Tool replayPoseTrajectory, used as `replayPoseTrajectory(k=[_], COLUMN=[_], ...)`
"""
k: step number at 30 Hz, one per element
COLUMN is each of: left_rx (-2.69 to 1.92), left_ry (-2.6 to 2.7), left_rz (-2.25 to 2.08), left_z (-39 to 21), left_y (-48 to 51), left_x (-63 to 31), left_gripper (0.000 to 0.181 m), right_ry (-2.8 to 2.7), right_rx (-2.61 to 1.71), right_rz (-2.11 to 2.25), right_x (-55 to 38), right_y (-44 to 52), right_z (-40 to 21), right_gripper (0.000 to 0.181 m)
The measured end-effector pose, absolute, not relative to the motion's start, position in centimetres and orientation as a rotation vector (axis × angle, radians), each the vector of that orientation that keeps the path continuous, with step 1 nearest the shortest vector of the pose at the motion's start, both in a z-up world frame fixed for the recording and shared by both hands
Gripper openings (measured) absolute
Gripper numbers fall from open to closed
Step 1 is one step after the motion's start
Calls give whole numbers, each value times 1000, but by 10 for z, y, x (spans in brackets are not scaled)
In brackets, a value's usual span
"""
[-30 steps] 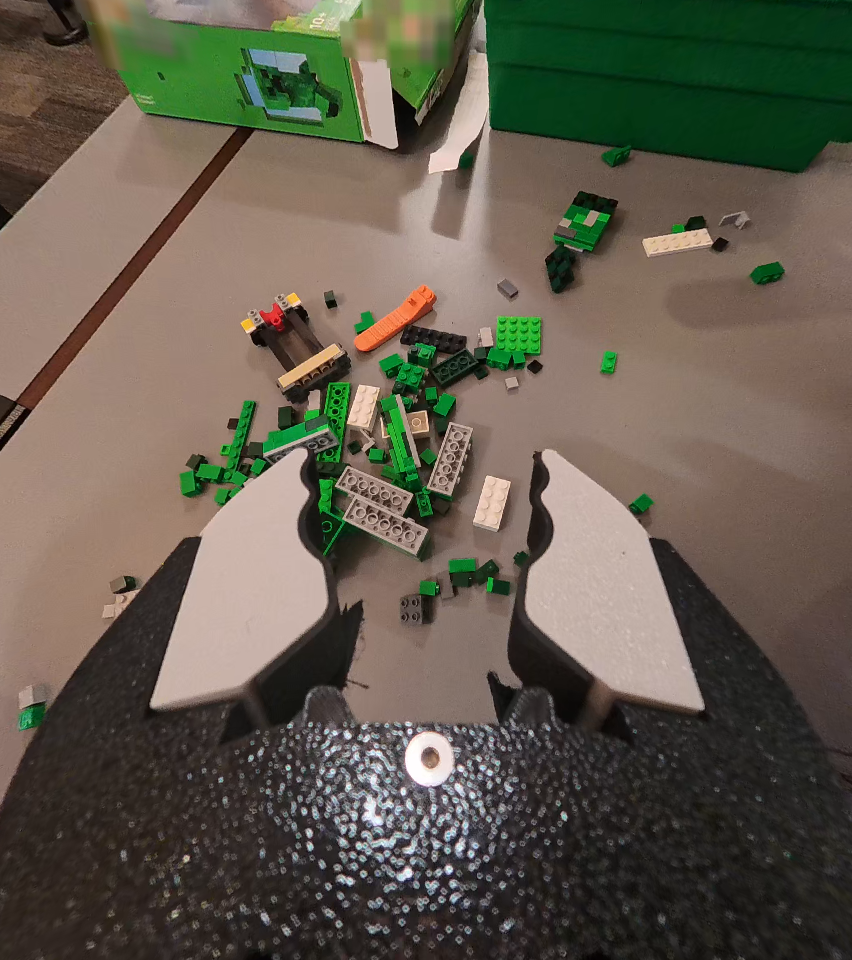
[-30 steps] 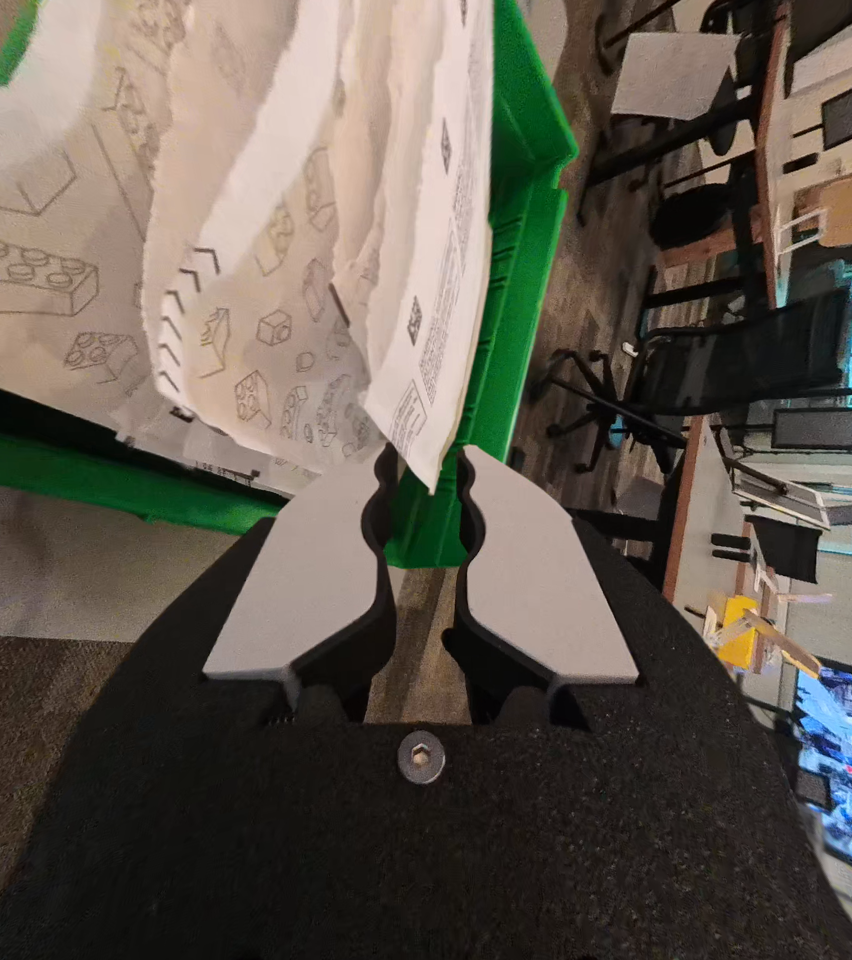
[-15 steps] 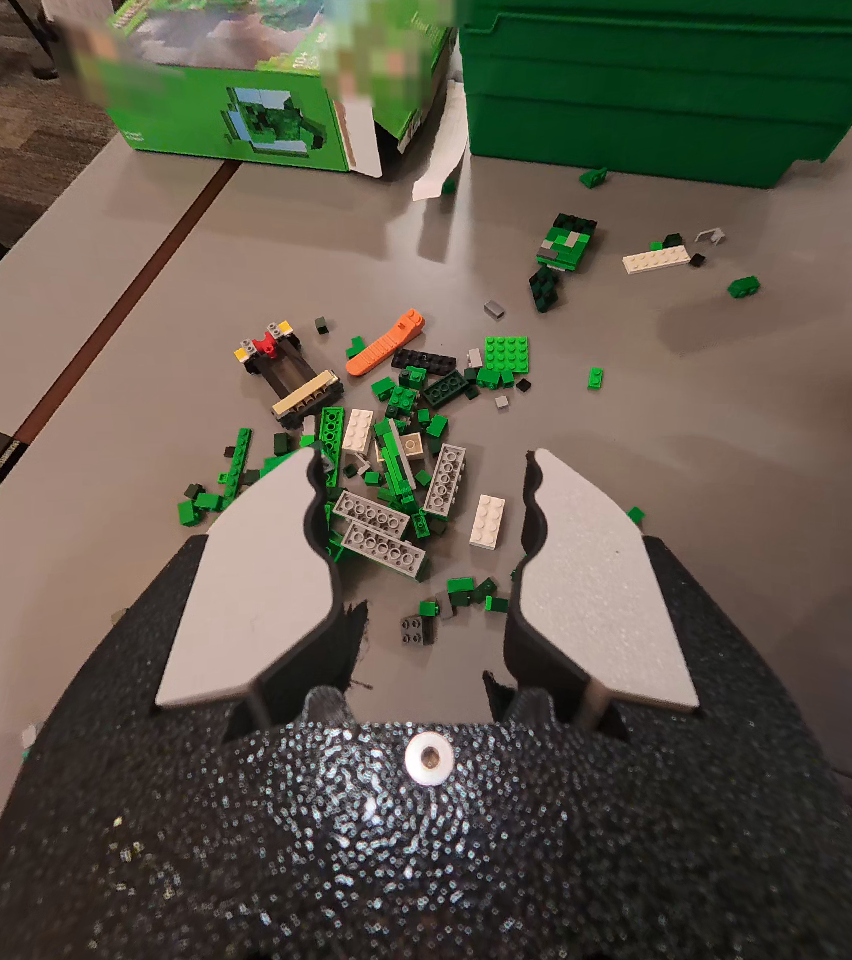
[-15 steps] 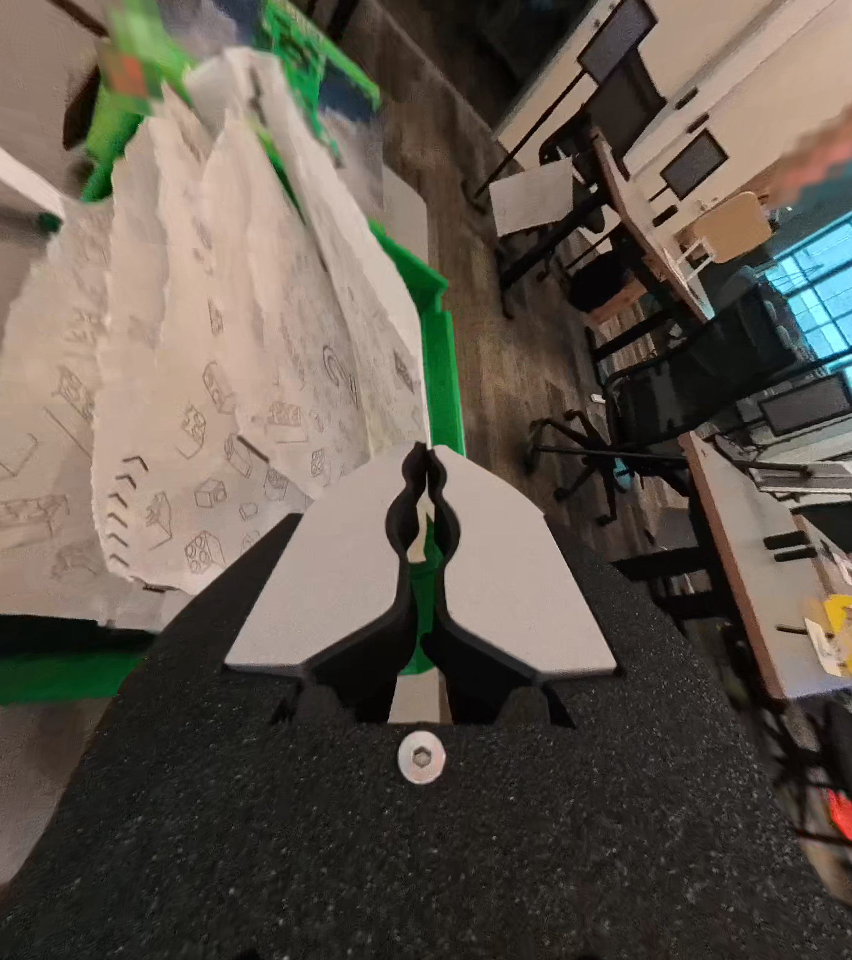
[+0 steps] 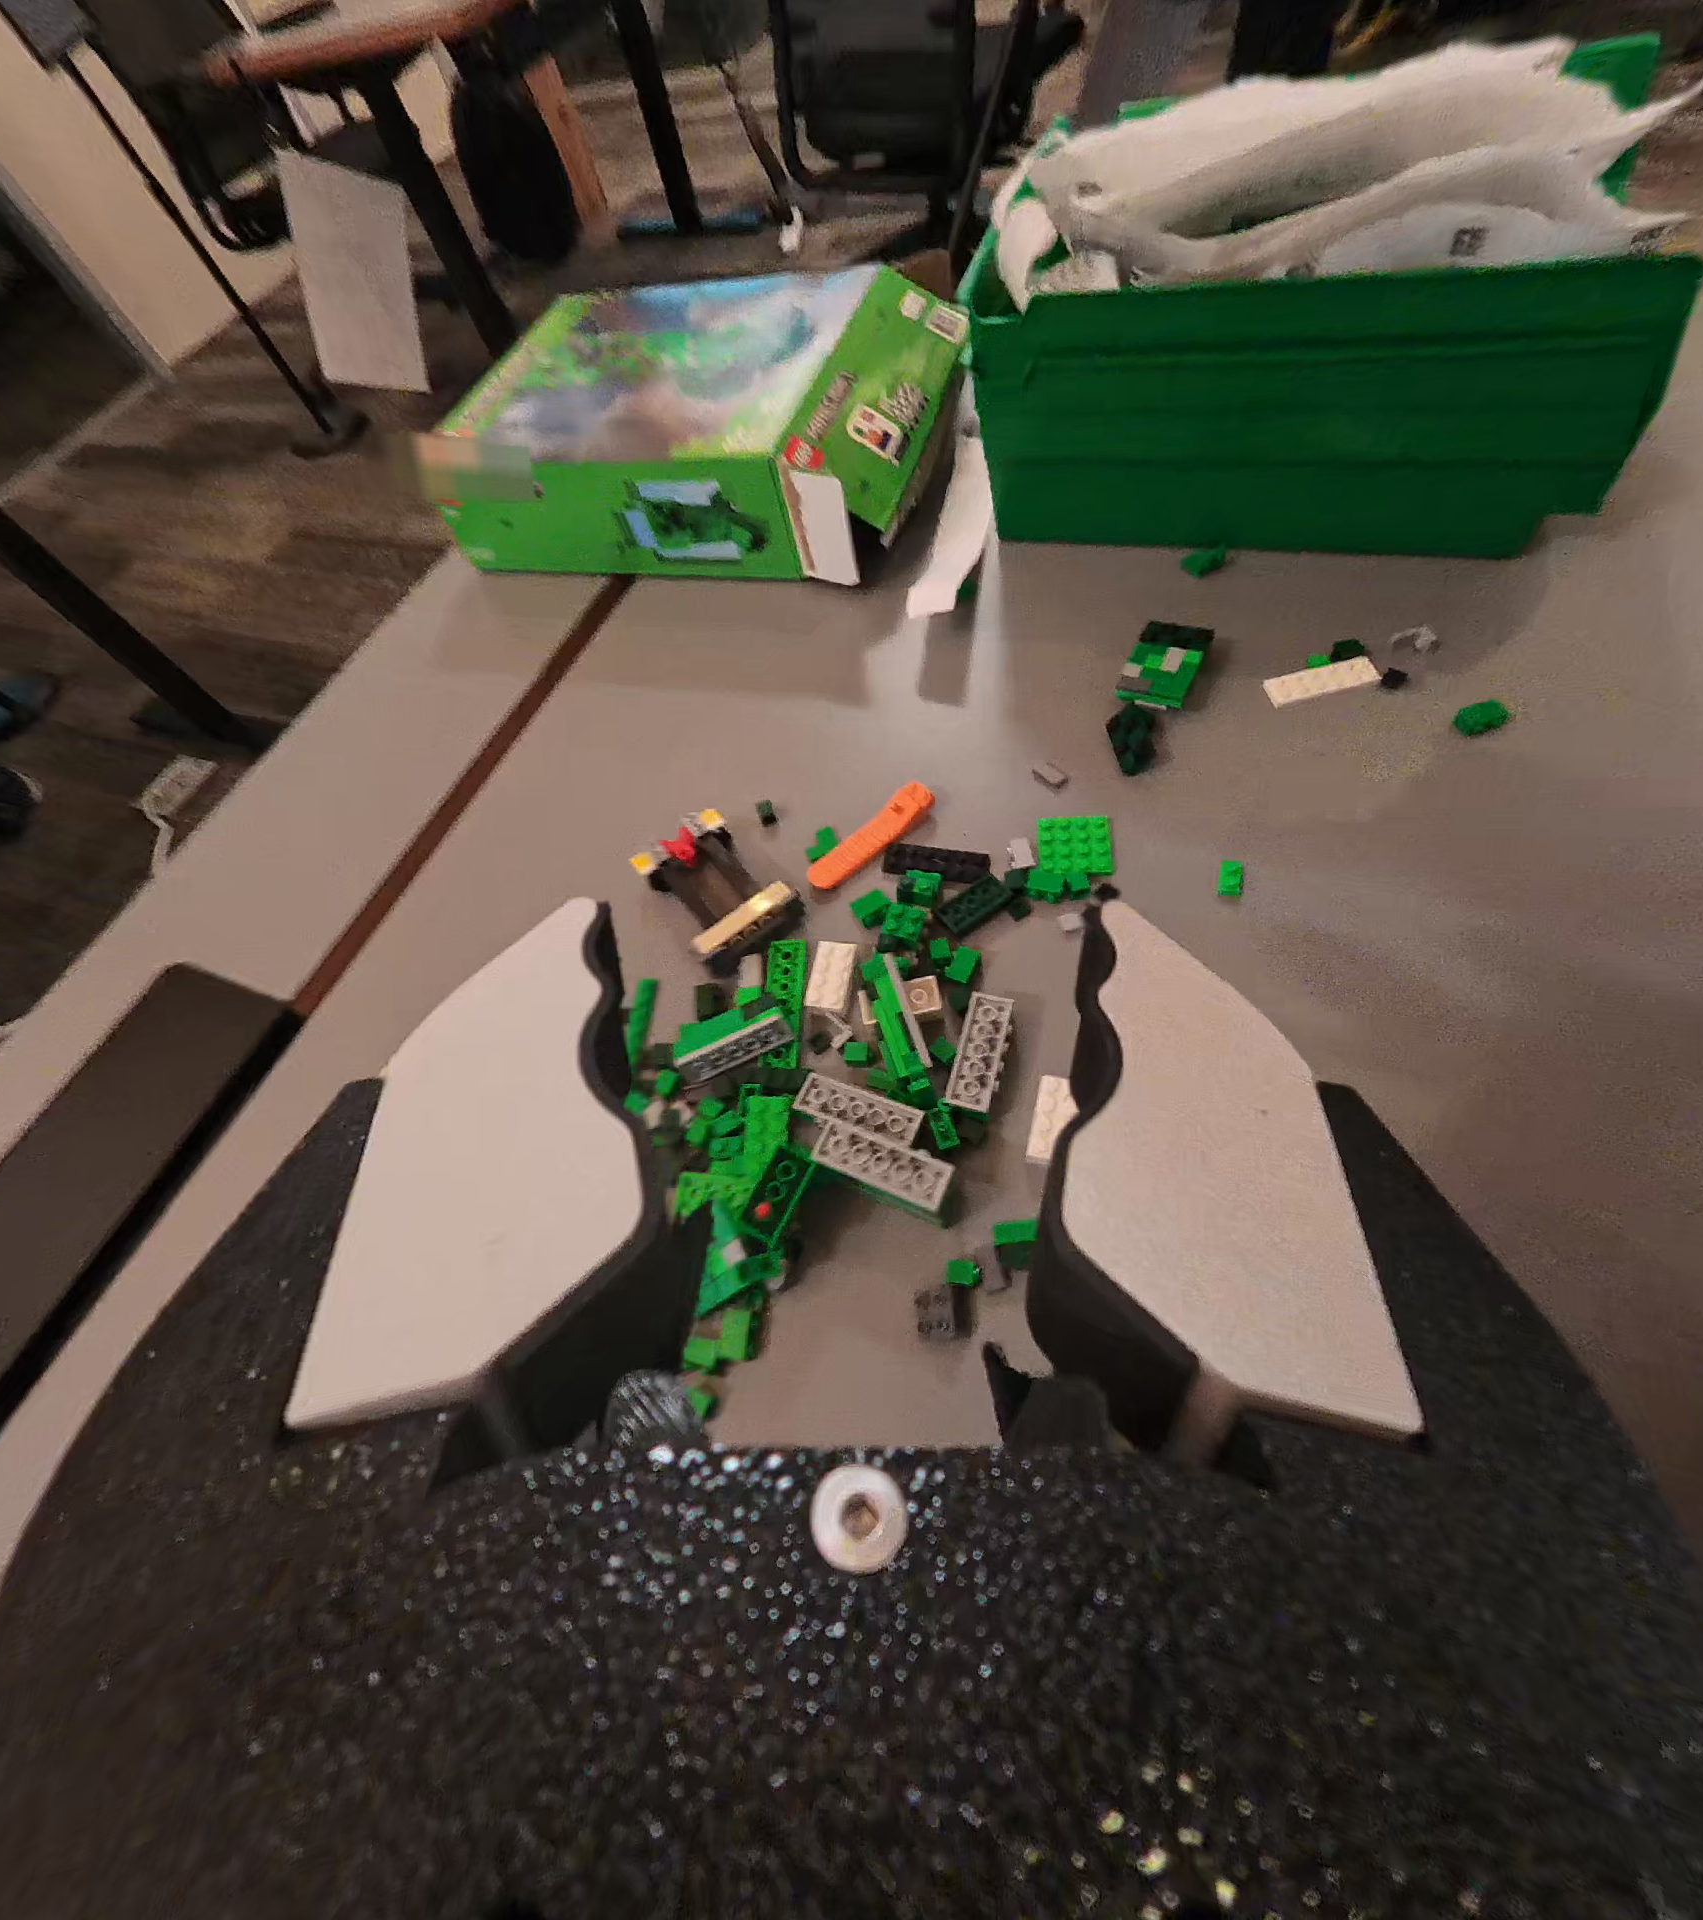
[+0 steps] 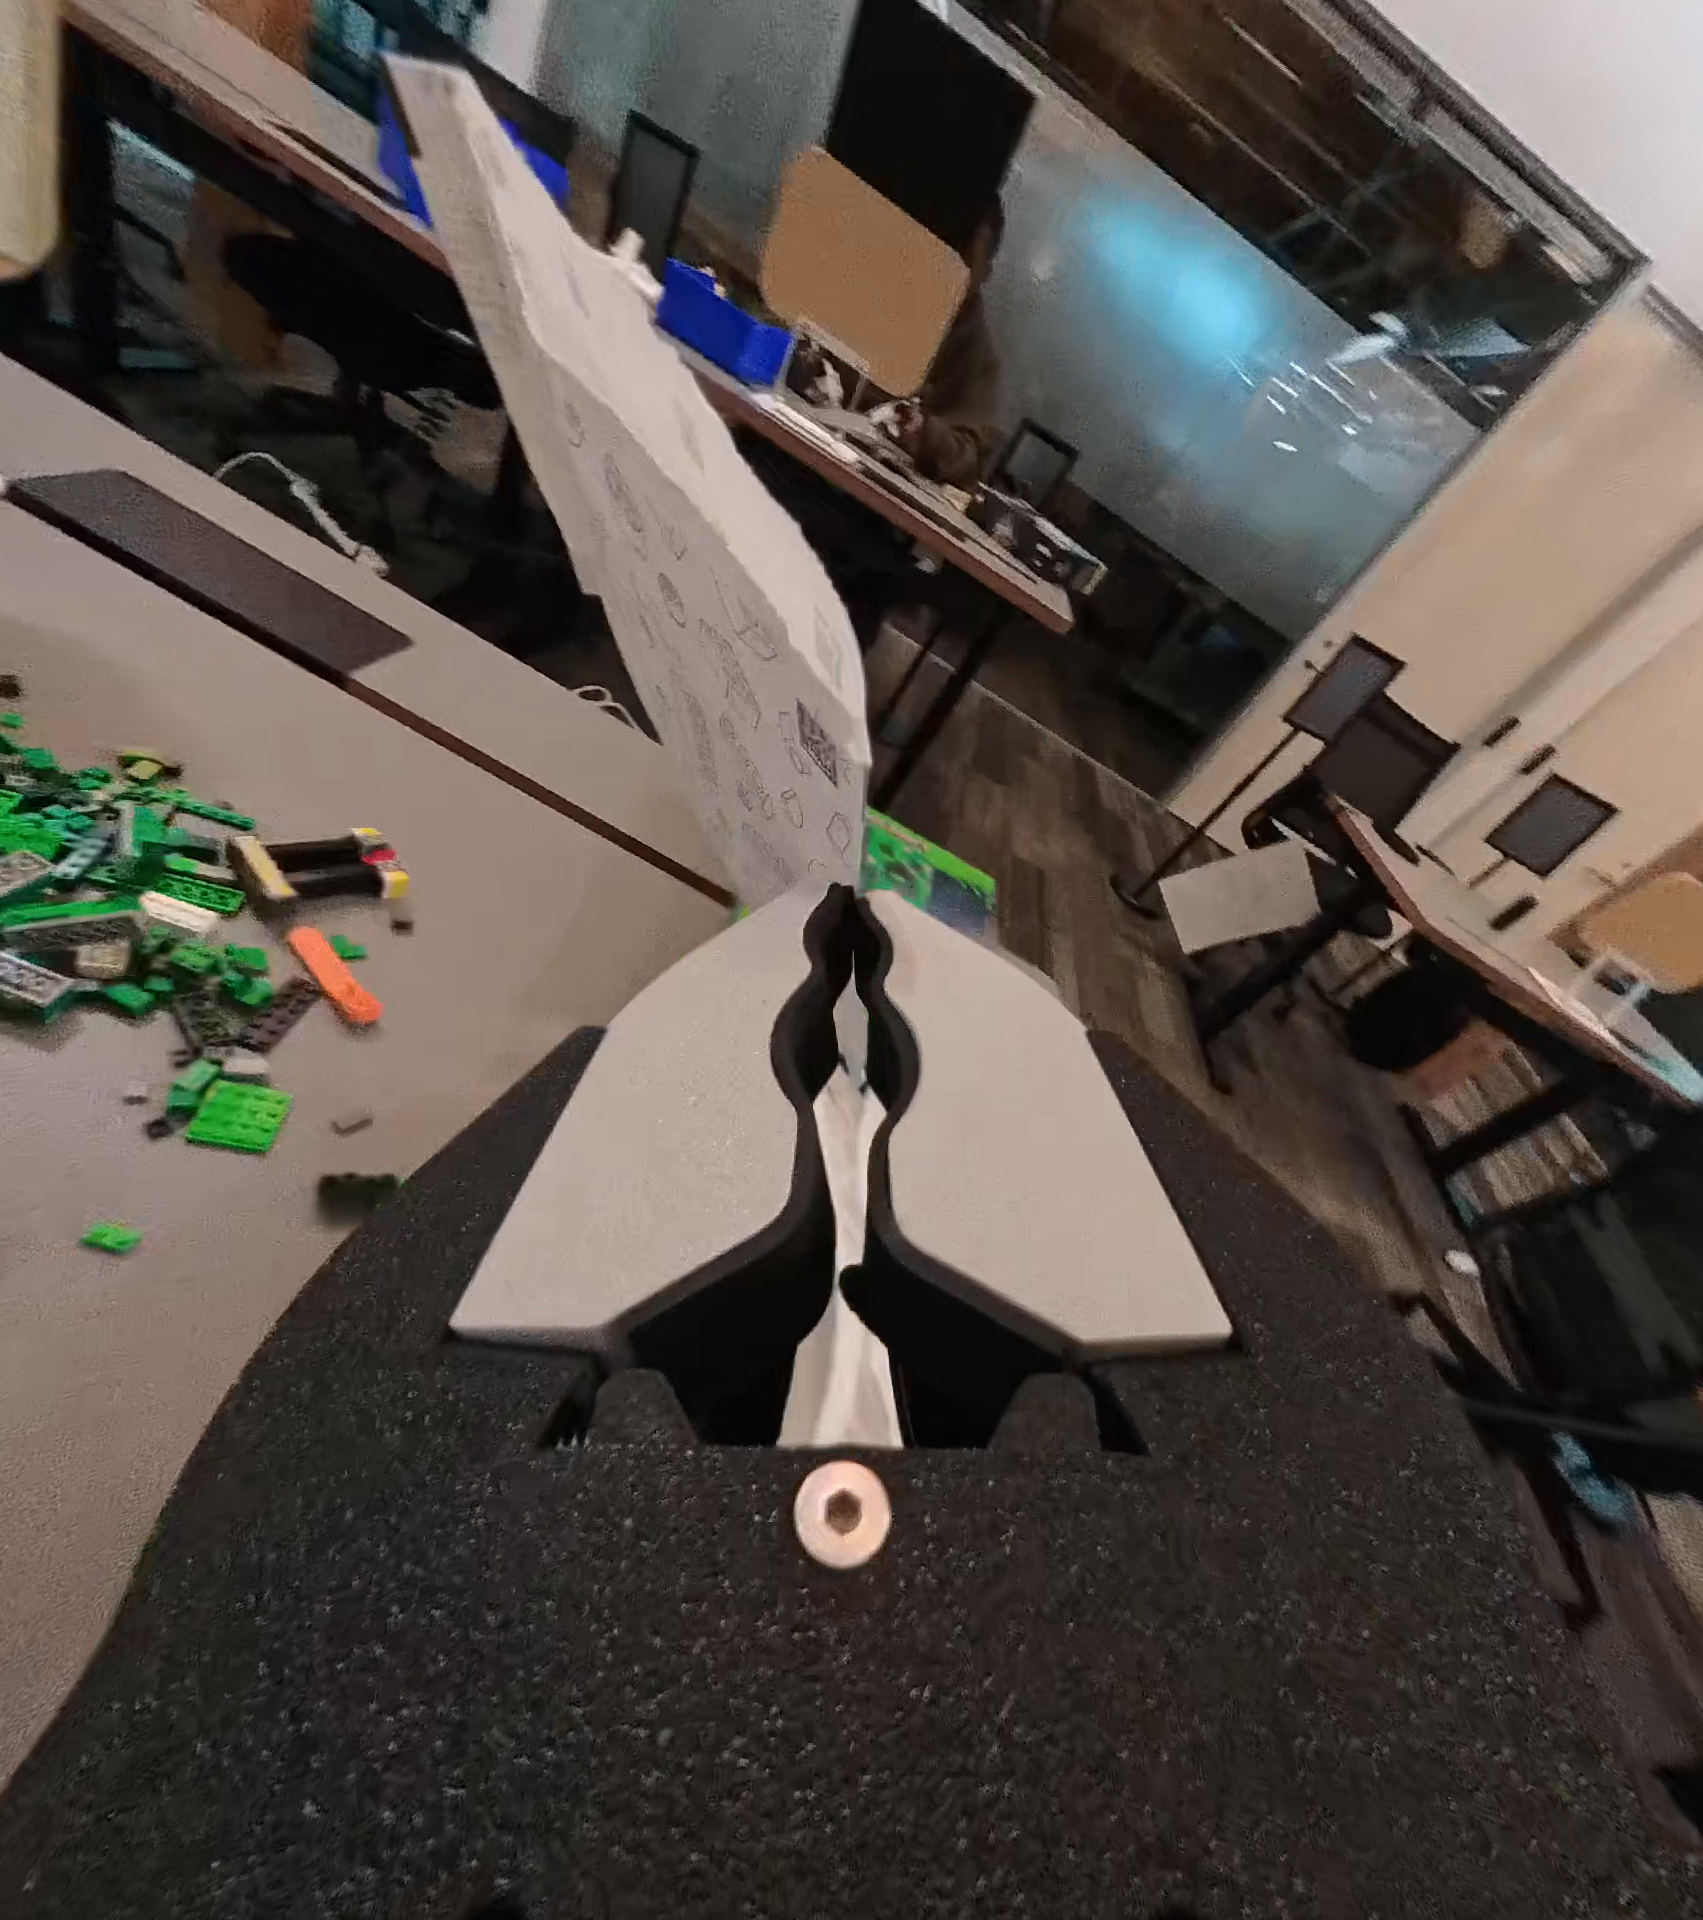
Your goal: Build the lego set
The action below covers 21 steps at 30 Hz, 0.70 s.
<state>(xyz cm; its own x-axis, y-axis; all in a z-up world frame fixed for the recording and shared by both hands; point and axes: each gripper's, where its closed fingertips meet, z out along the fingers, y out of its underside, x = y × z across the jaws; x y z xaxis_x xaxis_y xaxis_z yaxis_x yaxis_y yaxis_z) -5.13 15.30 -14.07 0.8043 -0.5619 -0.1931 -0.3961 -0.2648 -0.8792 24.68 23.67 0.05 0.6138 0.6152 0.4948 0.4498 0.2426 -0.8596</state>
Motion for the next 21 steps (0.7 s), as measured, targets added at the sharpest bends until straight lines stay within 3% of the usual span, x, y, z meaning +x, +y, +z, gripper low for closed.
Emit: replayPoseTrajectory(k=[6,13,21], left_rx=[-1886,-1861,-1916], left_ry=[439,-23,-191], left_rz=[40,326,512], left_z=[-117,-110,-135], left_y=[98,-14,-81], left_x=[-149,-259,-285], left_gripper=[75,66,67], right_ry=[-1309,-1658,-1972], right_rx=[-1163,-841,-146], right_rz=[318,457,358], right_x=[72,-127,-217], right_y=[183,103,19], right_z=[-46,-147,-232], right_gripper=[1,1,0])
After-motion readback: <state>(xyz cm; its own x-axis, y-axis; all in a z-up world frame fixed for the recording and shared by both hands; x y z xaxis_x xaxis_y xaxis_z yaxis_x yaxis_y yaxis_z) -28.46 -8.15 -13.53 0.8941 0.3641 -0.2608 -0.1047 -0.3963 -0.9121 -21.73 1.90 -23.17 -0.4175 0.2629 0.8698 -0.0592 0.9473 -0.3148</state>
